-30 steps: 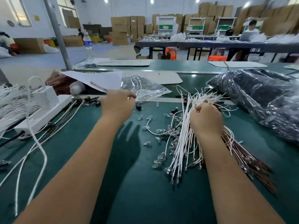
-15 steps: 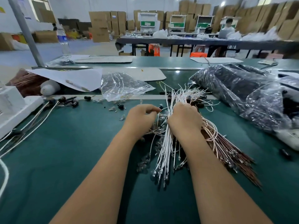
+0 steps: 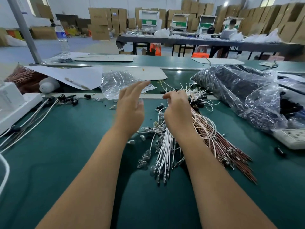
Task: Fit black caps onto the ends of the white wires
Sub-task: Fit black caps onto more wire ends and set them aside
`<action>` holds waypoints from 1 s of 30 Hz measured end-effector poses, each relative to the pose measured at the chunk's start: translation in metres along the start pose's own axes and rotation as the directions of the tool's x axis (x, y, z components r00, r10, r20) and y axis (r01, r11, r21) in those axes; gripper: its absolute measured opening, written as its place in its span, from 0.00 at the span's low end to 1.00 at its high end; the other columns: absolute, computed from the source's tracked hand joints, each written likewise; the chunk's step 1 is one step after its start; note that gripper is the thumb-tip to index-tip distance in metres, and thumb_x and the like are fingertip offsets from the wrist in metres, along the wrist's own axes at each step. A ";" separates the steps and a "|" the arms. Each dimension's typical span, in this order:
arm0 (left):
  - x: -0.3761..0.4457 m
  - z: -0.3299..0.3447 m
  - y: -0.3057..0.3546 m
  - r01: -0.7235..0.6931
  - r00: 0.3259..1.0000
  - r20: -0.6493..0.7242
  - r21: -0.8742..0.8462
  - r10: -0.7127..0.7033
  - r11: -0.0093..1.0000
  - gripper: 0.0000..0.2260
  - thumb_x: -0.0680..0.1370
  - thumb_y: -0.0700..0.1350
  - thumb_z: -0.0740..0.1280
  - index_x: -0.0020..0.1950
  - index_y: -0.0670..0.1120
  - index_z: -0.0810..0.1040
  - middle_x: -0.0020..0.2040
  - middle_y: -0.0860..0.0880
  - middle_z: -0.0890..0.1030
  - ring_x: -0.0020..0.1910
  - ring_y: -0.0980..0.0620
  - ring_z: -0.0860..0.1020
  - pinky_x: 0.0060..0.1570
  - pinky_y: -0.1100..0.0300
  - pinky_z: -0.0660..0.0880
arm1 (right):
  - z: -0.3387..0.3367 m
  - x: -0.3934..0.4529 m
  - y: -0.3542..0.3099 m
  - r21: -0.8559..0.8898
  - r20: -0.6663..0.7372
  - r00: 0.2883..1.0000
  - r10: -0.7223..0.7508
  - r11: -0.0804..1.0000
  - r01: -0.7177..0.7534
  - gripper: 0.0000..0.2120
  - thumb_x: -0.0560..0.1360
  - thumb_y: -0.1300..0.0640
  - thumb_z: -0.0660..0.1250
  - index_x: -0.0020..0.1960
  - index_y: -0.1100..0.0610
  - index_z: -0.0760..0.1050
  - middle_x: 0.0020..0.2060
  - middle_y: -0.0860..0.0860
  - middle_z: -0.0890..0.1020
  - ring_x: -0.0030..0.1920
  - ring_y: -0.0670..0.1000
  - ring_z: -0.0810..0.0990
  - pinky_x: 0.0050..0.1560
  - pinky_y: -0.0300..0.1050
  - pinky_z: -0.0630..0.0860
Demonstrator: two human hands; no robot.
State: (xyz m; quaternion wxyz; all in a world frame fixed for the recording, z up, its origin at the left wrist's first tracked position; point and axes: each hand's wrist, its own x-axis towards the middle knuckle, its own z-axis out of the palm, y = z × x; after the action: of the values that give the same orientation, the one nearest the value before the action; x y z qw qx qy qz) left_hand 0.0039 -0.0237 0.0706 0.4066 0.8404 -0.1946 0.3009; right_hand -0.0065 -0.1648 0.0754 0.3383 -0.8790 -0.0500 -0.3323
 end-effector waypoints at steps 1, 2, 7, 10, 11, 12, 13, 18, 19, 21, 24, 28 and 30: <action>0.000 0.002 0.003 -0.029 0.999 0.039 0.023 0.028 0.999 0.28 0.75 0.31 0.59 0.73 0.51 0.67 0.69 0.54 0.71 0.68 0.54 0.62 0.67 0.63 0.57 | 0.001 -0.002 -0.004 0.051 -0.001 0.998 -0.065 0.997 0.065 0.15 0.75 0.75 0.58 0.56 0.64 0.77 0.51 0.56 0.72 0.44 0.48 0.72 0.45 0.33 0.68; -0.001 0.003 0.005 -0.037 0.996 0.085 0.010 0.036 0.999 0.27 0.76 0.32 0.60 0.73 0.52 0.67 0.69 0.56 0.71 0.69 0.56 0.61 0.69 0.60 0.55 | 0.001 -0.003 -0.008 0.104 -0.017 0.992 -0.129 0.986 0.130 0.14 0.74 0.76 0.58 0.53 0.64 0.77 0.49 0.56 0.72 0.44 0.48 0.71 0.45 0.31 0.68; -0.002 0.005 0.008 -0.031 0.994 0.104 -0.108 0.042 0.994 0.16 0.79 0.38 0.59 0.63 0.53 0.74 0.56 0.69 0.70 0.64 0.59 0.61 0.68 0.56 0.57 | -0.002 -0.007 -0.018 0.257 -0.158 0.948 -0.277 0.915 0.310 0.08 0.74 0.74 0.59 0.48 0.65 0.73 0.44 0.54 0.72 0.42 0.44 0.68 0.46 0.29 0.66; 0.002 0.003 0.004 -0.048 0.999 0.025 -0.001 0.048 0.999 0.07 0.80 0.41 0.60 0.52 0.47 0.77 0.57 0.54 0.76 0.63 0.48 0.66 0.60 0.60 0.58 | -0.004 -0.007 -0.018 0.211 -0.206 0.938 -0.277 0.924 0.319 0.09 0.73 0.76 0.58 0.48 0.65 0.72 0.44 0.56 0.72 0.42 0.45 0.67 0.43 0.31 0.66; 0.003 0.001 0.002 -0.044 0.999 -0.003 0.022 0.044 0.999 0.07 0.81 0.41 0.60 0.49 0.46 0.77 0.56 0.52 0.77 0.62 0.46 0.68 0.59 0.58 0.59 | -0.005 -0.005 -0.016 0.173 -0.246 0.932 -0.267 0.934 0.313 0.11 0.72 0.77 0.58 0.48 0.65 0.72 0.44 0.57 0.72 0.42 0.45 0.67 0.43 0.33 0.67; 0.004 -0.001 0.000 -0.043 0.998 -0.034 0.031 0.044 0.999 0.07 0.81 0.40 0.60 0.47 0.44 0.77 0.55 0.50 0.79 0.60 0.44 0.71 0.59 0.56 0.61 | -0.006 -0.004 -0.014 0.134 -0.300 0.923 -0.242 0.947 0.291 0.12 0.72 0.77 0.58 0.48 0.65 0.73 0.44 0.58 0.72 0.42 0.44 0.66 0.43 0.33 0.67; 0.004 -0.004 -0.002 -0.050 0.996 -0.074 0.028 0.051 0.998 0.07 0.80 0.40 0.61 0.46 0.43 0.78 0.53 0.49 0.80 0.58 0.44 0.73 0.59 0.52 0.64 | -0.008 -0.001 -0.012 0.107 -0.364 0.909 -0.202 0.961 0.256 0.12 0.72 0.77 0.57 0.48 0.65 0.73 0.45 0.59 0.72 0.42 0.44 0.66 0.43 0.32 0.68; 0.003 -0.012 -0.010 -0.072 0.992 -0.110 -0.052 0.066 0.996 0.06 0.79 0.42 0.64 0.46 0.42 0.80 0.36 0.50 0.81 0.34 0.56 0.76 0.37 0.65 0.72 | -0.016 0.004 0.000 0.107 -0.571 0.819 0.063 0.994 -0.002 0.10 0.76 0.73 0.56 0.49 0.64 0.74 0.47 0.53 0.70 0.41 0.46 0.70 0.41 0.22 0.69; 0.002 -0.011 -0.012 -0.055 0.995 -0.088 -0.039 0.052 0.998 0.06 0.79 0.41 0.65 0.47 0.43 0.81 0.36 0.51 0.80 0.32 0.60 0.75 0.35 0.67 0.71 | -0.018 0.004 0.003 0.131 -0.575 0.808 0.128 0.989 -0.063 0.10 0.76 0.72 0.56 0.49 0.63 0.74 0.47 0.52 0.69 0.41 0.46 0.71 0.39 0.23 0.69; 0.000 -0.009 -0.019 -0.019 0.998 -0.060 -0.016 0.018 1.000 0.06 0.79 0.40 0.65 0.50 0.44 0.82 0.37 0.53 0.80 0.31 0.62 0.74 0.34 0.65 0.70 | -0.021 0.005 0.009 0.171 -0.547 0.792 0.271 0.962 -0.211 0.10 0.76 0.71 0.56 0.51 0.62 0.73 0.49 0.51 0.70 0.43 0.49 0.74 0.40 0.30 0.72; -0.002 -0.007 -0.024 0.002 1.000 -0.014 -0.011 -0.002 1.000 0.07 0.79 0.38 0.65 0.52 0.45 0.83 0.37 0.54 0.80 0.30 0.64 0.73 0.34 0.63 0.69 | -0.021 0.003 0.013 -0.088 -0.474 0.848 0.237 0.945 -0.314 0.20 0.70 0.73 0.58 0.57 0.58 0.76 0.56 0.54 0.74 0.57 0.56 0.73 0.58 0.51 0.69; -0.003 -0.006 -0.016 -0.085 0.994 0.068 0.021 0.084 0.996 0.06 0.78 0.42 0.68 0.51 0.48 0.84 0.39 0.55 0.83 0.40 0.58 0.77 0.43 0.56 0.75 | -0.006 -0.005 -0.003 -0.247 -0.139 0.981 -0.132 0.964 0.095 0.15 0.73 0.63 0.65 0.58 0.55 0.78 0.57 0.51 0.77 0.62 0.54 0.71 0.63 0.48 0.56; -0.003 -0.006 -0.011 -0.097 0.993 0.077 0.055 0.093 0.994 0.06 0.77 0.44 0.69 0.51 0.50 0.85 0.41 0.54 0.84 0.43 0.51 0.78 0.46 0.53 0.76 | 0.003 -0.009 -0.009 -0.255 0.030 0.971 -0.236 0.938 0.236 0.09 0.76 0.57 0.64 0.55 0.53 0.80 0.52 0.48 0.81 0.58 0.51 0.75 0.59 0.46 0.54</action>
State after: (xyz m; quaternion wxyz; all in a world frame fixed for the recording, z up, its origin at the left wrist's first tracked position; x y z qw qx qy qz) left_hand 0.0062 -0.0118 0.0654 0.3592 0.8525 -0.2406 0.2939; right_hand -0.0148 -0.1550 0.0733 0.1794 -0.9028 -0.1116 -0.3746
